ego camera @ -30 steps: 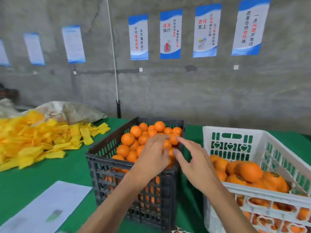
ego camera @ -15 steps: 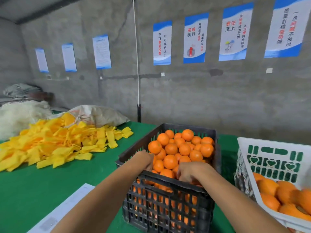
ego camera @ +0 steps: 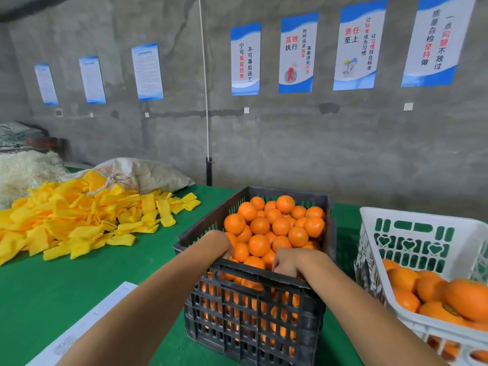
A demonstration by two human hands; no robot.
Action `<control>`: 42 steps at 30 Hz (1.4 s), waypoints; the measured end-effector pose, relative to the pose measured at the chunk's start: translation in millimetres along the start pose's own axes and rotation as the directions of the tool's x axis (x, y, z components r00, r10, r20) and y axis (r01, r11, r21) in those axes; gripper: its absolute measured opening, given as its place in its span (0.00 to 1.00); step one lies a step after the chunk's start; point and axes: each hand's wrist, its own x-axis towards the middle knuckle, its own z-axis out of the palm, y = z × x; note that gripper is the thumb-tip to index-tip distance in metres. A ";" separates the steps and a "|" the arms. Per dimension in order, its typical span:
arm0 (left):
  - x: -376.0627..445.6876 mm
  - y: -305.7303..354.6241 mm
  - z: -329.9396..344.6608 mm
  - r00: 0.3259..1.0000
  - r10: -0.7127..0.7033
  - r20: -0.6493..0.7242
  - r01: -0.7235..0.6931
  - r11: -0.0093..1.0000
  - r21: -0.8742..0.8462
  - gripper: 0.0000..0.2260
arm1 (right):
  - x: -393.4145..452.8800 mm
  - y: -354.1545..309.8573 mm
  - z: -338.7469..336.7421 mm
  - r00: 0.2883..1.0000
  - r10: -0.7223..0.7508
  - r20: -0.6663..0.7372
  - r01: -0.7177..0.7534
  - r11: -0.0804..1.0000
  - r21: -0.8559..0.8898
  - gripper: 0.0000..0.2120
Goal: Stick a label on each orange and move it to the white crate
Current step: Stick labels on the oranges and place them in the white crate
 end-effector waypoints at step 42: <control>-106.1 261.7 265.8 0.608 0.043 -0.793 -0.777 0.234 -0.584 0.32 | -234.2 57.4 347.8 0.886 -0.007 -0.464 0.195 0.912 0.360 0.37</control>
